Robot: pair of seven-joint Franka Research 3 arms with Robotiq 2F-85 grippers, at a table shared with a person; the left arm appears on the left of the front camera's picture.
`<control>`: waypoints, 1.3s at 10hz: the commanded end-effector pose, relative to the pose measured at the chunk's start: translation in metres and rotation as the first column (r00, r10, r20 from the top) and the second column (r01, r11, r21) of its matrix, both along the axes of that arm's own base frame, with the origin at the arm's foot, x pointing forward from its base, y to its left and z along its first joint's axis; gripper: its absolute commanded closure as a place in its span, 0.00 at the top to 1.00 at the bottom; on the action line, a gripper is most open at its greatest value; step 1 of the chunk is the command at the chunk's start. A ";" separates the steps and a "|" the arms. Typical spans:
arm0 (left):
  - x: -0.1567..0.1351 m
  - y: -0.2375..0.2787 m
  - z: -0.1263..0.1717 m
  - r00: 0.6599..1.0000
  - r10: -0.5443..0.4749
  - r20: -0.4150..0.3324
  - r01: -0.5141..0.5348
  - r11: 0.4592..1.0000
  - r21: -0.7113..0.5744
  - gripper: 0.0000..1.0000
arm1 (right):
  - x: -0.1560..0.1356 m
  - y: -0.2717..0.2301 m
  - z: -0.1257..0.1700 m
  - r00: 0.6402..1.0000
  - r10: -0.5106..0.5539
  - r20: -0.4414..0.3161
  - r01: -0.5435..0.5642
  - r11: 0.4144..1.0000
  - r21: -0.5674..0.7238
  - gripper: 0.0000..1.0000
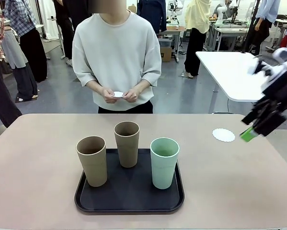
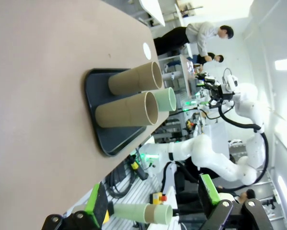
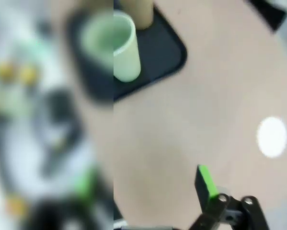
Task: Place coasters on the table and set cups on them.
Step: Pick up one Reusable plastic cup and place it on a coaster set by the human.
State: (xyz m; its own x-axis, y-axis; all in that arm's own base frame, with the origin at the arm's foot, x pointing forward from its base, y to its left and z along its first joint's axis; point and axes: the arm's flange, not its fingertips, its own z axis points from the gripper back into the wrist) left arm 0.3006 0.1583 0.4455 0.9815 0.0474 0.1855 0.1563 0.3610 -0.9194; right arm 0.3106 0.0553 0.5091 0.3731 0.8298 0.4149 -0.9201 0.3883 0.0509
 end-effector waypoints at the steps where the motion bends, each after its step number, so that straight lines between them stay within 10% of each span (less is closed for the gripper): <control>1: -0.001 0.002 0.000 1.000 0.000 0.015 0.000 1.000 -0.011 1.00 | -0.001 0.011 -0.069 0.996 0.086 0.021 -0.084 0.991 -0.107 1.00; 2: -0.001 0.002 0.000 1.000 0.000 0.015 0.000 1.000 -0.011 1.00 | 0.000 0.000 0.000 1.000 0.000 0.000 0.000 1.000 0.000 1.00; 5: -0.001 0.002 0.000 1.000 0.000 0.015 0.000 1.000 -0.011 1.00 | 0.000 0.000 0.000 1.000 0.000 0.000 0.000 1.000 0.000 1.00; 10: -0.001 0.002 0.000 1.000 0.000 0.015 0.000 1.000 -0.011 1.00 | 0.023 -0.031 -0.081 0.922 0.256 0.291 -0.349 0.876 0.334 1.00; 13: -0.001 0.002 0.000 1.000 0.000 0.015 0.000 1.000 -0.011 1.00 | 0.044 -0.035 -0.126 0.934 0.271 0.233 -0.352 0.810 0.469 1.00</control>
State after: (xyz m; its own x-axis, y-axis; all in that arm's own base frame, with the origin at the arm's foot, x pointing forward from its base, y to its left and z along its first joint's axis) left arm 0.3000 0.1593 0.4453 0.9816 0.0499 0.1844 0.1545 0.3604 -0.9199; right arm 0.3748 0.0084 0.4226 0.0095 0.5717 0.8204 -0.9936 0.0975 -0.0564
